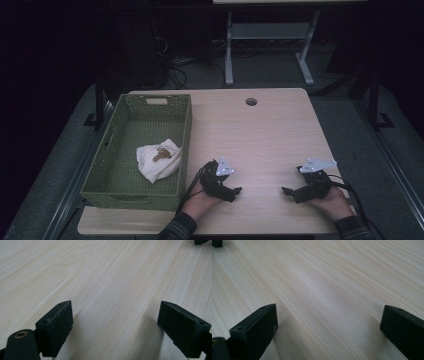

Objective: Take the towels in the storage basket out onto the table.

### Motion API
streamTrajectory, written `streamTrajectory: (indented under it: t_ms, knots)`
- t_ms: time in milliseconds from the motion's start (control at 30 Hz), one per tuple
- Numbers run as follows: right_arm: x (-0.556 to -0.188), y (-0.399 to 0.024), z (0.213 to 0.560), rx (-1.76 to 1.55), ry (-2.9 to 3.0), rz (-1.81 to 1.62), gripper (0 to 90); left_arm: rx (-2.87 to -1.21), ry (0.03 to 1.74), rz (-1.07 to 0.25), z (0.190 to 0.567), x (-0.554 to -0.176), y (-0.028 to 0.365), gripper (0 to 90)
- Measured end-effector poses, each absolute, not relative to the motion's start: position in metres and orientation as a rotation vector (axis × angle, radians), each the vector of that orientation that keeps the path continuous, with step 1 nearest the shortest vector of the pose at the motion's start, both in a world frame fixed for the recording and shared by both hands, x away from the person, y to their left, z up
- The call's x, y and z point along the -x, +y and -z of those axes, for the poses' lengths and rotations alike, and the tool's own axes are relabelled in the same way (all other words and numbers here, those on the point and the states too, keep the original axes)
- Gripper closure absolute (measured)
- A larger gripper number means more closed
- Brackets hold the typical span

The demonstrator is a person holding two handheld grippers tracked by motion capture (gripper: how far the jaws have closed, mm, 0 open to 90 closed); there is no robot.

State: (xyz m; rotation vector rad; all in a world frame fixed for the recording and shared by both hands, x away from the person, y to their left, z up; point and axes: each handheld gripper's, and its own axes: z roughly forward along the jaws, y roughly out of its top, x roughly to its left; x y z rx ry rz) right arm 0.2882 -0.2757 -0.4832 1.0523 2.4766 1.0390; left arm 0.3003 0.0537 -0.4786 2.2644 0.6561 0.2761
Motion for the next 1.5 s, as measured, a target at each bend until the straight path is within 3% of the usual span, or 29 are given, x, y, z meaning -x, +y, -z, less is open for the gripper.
streamTrajectory:
  t_ms: [1500]
  knots:
    - [-0.285,-0.278,0.483,-1.051,2.476,-1.041,1.0,-2.248,0.744,-0.297,0.438,-0.301,0.055,13.1]
